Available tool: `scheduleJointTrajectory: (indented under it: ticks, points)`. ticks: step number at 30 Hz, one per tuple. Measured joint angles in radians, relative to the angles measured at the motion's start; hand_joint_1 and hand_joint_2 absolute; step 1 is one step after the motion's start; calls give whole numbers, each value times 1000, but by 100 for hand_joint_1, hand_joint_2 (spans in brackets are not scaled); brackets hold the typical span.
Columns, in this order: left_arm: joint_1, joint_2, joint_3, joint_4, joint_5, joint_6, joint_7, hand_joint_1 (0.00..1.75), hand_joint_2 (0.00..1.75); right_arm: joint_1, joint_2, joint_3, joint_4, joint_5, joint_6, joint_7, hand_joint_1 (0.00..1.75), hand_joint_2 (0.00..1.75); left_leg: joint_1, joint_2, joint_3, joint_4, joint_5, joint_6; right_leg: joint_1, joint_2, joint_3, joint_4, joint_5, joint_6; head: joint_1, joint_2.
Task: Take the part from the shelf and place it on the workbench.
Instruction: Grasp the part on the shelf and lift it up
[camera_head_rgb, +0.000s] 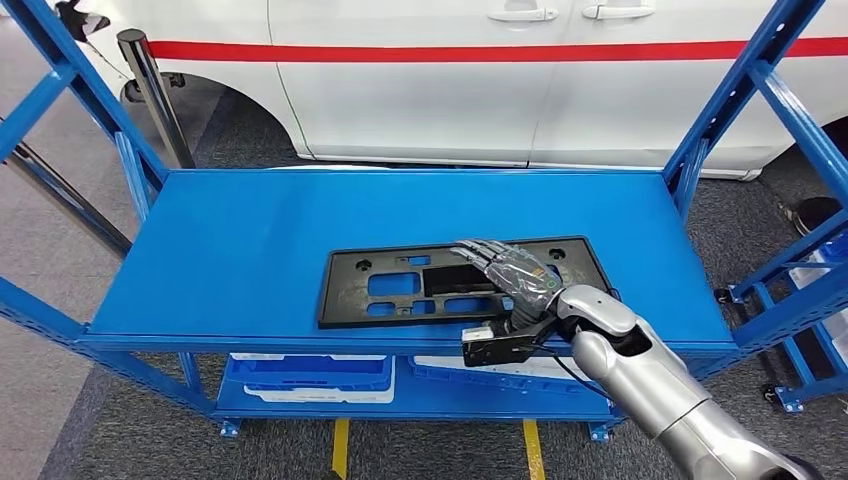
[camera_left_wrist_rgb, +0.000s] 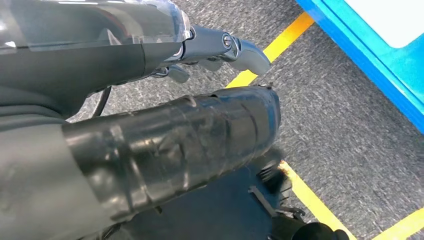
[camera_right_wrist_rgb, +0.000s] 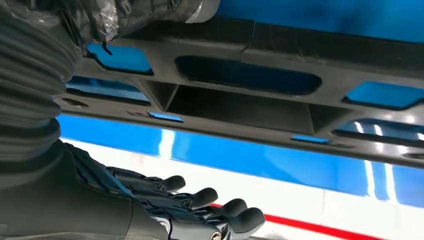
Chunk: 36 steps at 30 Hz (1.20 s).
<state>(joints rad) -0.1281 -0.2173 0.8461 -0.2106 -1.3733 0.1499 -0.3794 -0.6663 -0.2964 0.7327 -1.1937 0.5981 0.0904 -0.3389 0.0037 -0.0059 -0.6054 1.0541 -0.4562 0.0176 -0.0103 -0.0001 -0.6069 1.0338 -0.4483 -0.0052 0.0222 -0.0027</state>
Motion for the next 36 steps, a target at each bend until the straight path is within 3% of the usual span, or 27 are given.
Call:
scheduleJointTrajectory:
  ticks: [3,5,7,9,10,11,12,14,16,19,21,24,25,26,27,30,32,33,36]
  points:
    - [2,0,0,0,0,0,-1,0,0,-12,-11,2,30,-7,8,2,0,175,-3,-1,11,-29,3,14,1,1,-3,-2,3,18,0,0]
    - [3,0,0,0,1,0,-1,0,0,-15,-17,4,46,-8,7,4,0,175,-1,-1,14,-37,10,27,-2,1,-12,18,-13,28,0,0]
    - [2,0,-1,0,2,0,-2,0,0,-17,-22,5,59,-4,-1,8,0,175,0,1,16,-43,14,36,-4,0,-53,109,-66,35,1,0]
    - [3,0,-1,0,3,0,-3,0,0,-17,-27,6,73,7,-11,13,0,175,-2,1,15,-42,13,40,-4,0,-117,244,-124,39,1,0]
    - [4,1,-1,0,3,0,-3,0,0,-15,-29,7,80,12,-15,15,0,175,-3,1,15,-40,13,41,-4,0,-140,288,-133,40,1,0]
    - [5,1,-1,0,3,0,-3,0,0,-15,-31,8,85,15,-17,16,0,175,-3,0,15,-39,11,41,-4,0,-145,295,-124,40,0,0]
    - [5,1,-1,0,4,0,-3,0,0,-14,-32,9,89,16,-19,16,0,175,-4,0,16,-37,10,40,-4,0,-130,260,-95,39,0,0]
    - [5,0,-1,0,6,0,-3,0,0,-15,-35,11,92,17,-23,16,0,175,-5,0,16,-31,5,36,-4,0,-63,122,-27,35,1,0]
    - [5,0,-1,0,8,0,-3,0,0,-15,-37,12,92,15,-29,14,0,175,-8,-1,14,-26,0,28,0,1,-17,26,1,28,0,0]
    - [5,1,-1,0,10,0,-3,0,0,-12,-39,13,89,8,-31,12,0,175,-10,-1,12,-27,-2,17,1,2,-11,5,2,14,0,0]
    - [4,1,-1,0,11,0,-4,0,0,-13,-40,13,85,6,-31,12,0,175,-9,-1,2,0,-25,7,-3,2,-7,0,4,2,0,0]
    - [6,1,-1,0,15,0,-5,0,0,-12,-40,13,83,21,-31,18,0,175,-4,0,-76,177,-115,-4,-3,0,-6,-2,4,-8,0,0]
    - [7,1,-1,0,16,0,-5,0,0,-11,-40,13,84,31,-36,21,0,175,-3,0,-103,233,-133,-6,-2,0,-5,-2,3,-9,0,0]
    - [7,1,-1,0,17,0,-5,0,0,-11,-40,14,86,43,-45,24,0,175,-2,0,-114,254,-131,-7,-2,0,-5,-2,3,-9,0,0]
    - [8,1,-1,0,18,0,-5,0,0,-10,-40,14,88,57,-59,29,0,175,-1,0,-107,236,-109,-7,-2,0,-4,-1,2,-9,0,0]
    - [5,1,-1,0,19,0,-6,0,0,-10,-39,16,94,109,-111,45,0,175,-2,0,-18,43,-14,3,-1,3,1,0,-1,-5,0,0]
    - [4,1,-1,0,19,0,-7,0,0,-8,-39,18,99,148,-148,62,2,175,-5,-1,12,-24,0,9,2,2,-2,0,0,3,0,0]
    - [5,1,-1,0,19,0,-7,0,0,-7,-39,19,102,170,-168,71,11,175,-7,-1,13,-27,-1,12,2,2,-3,-1,1,8,0,0]
    - [5,1,-1,0,19,1,-7,0,0,0,-36,22,111,231,-226,95,114,175,-4,-1,18,-41,8,28,-1,1,-9,14,-12,24,0,0]
